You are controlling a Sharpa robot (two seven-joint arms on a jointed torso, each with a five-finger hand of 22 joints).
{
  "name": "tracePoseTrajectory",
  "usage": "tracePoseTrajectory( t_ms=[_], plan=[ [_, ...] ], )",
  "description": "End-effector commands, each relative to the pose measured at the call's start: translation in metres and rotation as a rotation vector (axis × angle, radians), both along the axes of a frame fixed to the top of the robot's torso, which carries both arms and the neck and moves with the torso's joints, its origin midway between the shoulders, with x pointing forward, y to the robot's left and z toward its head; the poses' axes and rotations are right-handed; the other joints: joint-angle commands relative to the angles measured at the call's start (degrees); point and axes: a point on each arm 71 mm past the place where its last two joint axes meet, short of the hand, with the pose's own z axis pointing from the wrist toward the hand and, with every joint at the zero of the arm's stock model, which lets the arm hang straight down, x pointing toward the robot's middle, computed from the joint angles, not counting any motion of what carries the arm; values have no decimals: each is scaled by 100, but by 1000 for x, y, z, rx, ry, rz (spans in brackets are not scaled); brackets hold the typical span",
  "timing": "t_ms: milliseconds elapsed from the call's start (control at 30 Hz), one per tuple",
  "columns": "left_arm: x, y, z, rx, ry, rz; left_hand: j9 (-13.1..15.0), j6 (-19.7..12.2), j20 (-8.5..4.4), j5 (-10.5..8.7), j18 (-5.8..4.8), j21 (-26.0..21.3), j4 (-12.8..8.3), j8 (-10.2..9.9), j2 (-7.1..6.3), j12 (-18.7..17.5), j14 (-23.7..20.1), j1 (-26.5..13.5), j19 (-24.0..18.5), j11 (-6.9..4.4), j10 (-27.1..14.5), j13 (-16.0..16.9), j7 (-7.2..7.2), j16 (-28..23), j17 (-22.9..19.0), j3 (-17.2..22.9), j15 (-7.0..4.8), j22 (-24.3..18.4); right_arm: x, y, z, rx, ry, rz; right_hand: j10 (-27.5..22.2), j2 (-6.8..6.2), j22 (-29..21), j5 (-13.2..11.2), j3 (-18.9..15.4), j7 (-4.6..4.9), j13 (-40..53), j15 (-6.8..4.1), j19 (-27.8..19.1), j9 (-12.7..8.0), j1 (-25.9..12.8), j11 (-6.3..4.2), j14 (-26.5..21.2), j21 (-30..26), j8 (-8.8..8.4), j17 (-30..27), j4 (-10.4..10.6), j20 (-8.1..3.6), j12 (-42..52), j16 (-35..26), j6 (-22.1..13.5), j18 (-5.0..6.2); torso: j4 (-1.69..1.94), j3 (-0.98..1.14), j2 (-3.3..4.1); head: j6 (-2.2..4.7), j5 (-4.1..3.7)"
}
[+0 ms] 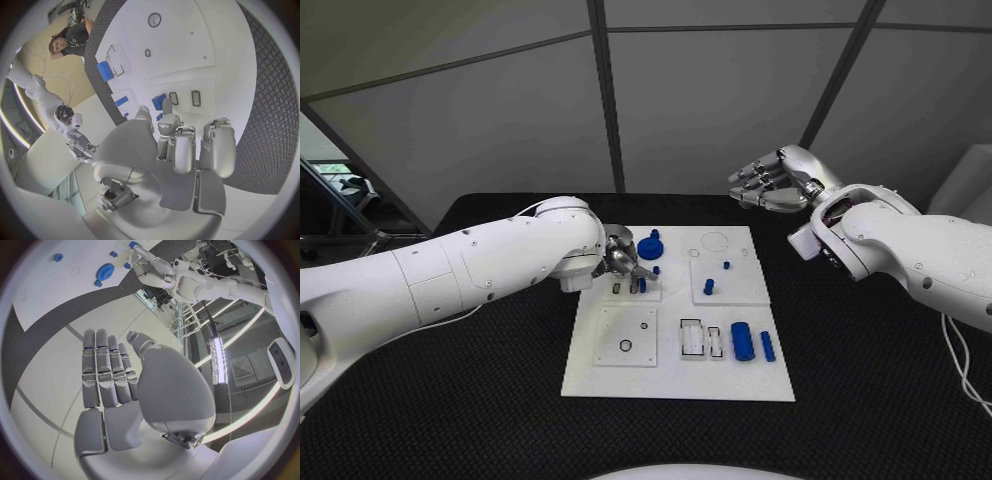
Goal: Assemble the parts on the task board
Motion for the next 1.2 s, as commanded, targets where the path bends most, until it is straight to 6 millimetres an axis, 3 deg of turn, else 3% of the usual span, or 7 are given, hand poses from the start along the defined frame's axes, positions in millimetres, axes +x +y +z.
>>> tracePoseTrajectory(
  t_ms=[33,467,833,1200],
  plan=[
    [0,1,0,16,11,-8,25,-49,-37,-6,19,23,-13,41,29,-39,537,81,147,5,-38,-5,-13,16,1309,-18,-15,102,0,1,2,4,-13,-2,-41,-12,-9,34,14,30,-7,32,-39,-3,-61,5,-14,-43,-31,-11,-10,20,-26,-42,10,2,-3,6,2,-13,-1],
    [1,-1,-1,20,23,-15,210,-138,-37,14,19,31,-121,135,142,-60,537,410,142,0,-50,-29,-18,18,1311,120,-19,130,0,3,2,8,-11,0,-41,-2,-14,54,23,29,-7,31,-43,-3,-61,3,-13,-52,-30,-14,-13,22,-24,-50,12,3,1,8,-2,-43,2],
    [1,-2,-1,19,23,-16,290,-168,-41,17,18,34,-190,173,138,-64,538,554,140,-9,-51,-29,-28,19,1313,224,-25,143,0,1,2,11,-10,-4,-43,16,-24,74,25,33,-6,37,-48,-3,-101,8,-12,-71,-31,-19,8,29,-22,-66,11,2,-2,9,2,-74,-11],
    [2,-5,-2,17,32,-22,357,-207,-51,27,18,34,-266,189,156,-81,539,722,137,-26,-59,-41,-46,23,1319,402,-39,153,0,2,2,11,-4,0,-42,25,-29,81,28,30,-5,39,-50,-2,-114,7,-12,-79,-30,-22,15,32,-21,-72,13,2,4,8,1,-120,30]
  ],
)
